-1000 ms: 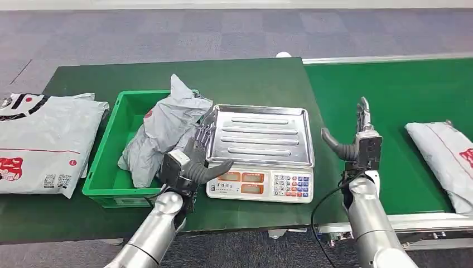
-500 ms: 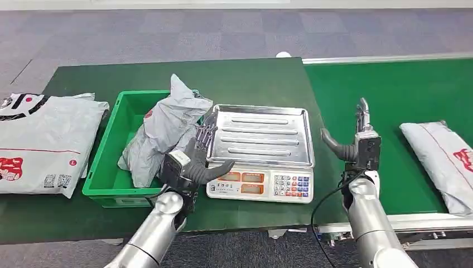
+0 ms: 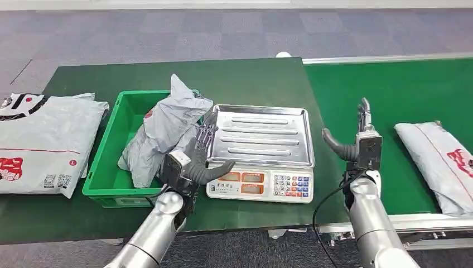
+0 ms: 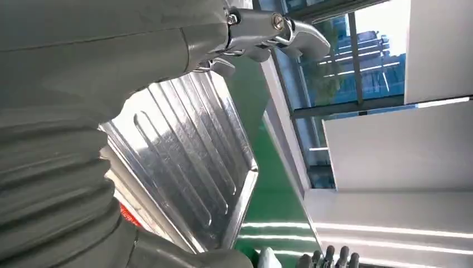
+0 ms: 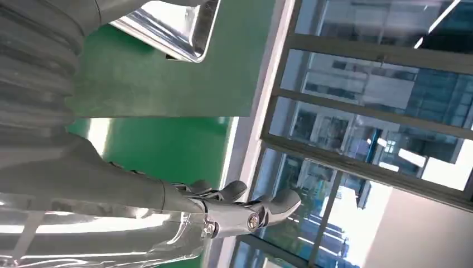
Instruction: Moved the parcel from conveyor to table for the left to box.
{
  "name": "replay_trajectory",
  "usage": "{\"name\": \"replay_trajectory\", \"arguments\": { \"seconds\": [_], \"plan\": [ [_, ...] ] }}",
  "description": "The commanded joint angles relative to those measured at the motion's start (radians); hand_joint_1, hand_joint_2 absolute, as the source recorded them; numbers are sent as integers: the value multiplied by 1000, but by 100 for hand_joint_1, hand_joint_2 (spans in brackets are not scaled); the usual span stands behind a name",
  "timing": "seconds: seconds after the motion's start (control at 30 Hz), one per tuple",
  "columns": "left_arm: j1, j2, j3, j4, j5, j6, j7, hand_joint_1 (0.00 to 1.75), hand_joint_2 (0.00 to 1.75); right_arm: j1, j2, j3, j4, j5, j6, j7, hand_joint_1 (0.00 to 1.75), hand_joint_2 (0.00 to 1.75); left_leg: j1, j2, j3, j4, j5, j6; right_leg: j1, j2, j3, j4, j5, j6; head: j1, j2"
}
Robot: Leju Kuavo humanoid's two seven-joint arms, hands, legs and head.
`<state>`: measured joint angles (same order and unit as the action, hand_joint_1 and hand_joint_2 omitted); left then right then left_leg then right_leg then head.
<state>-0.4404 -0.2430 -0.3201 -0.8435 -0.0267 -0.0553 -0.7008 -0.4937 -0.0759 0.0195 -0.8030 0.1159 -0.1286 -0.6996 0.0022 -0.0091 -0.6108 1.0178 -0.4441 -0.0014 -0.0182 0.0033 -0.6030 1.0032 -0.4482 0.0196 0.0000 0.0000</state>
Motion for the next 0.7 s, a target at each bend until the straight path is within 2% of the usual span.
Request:
{"name": "replay_trajectory", "arguments": {
  "seconds": [0.03, 0.7],
  "plan": [
    [-52, 32, -48, 65, 10, -24, 3, 0, 175, -50, -3, -10, 75, 1, -3, 1, 0, 175, 1, 1, 3, -1, 0, -1, 1, 0, 3, -1, 0, -2, 0, 0],
    [-42, 35, -44, 53, 0, -60, 3, 0, 175, -56, 3, -13, 79, 16, -3, 1, 0, 175, 1, 2, 2, -1, 0, -1, 1, 1, 2, -1, 0, -1, 0, 0]
  ]
}}
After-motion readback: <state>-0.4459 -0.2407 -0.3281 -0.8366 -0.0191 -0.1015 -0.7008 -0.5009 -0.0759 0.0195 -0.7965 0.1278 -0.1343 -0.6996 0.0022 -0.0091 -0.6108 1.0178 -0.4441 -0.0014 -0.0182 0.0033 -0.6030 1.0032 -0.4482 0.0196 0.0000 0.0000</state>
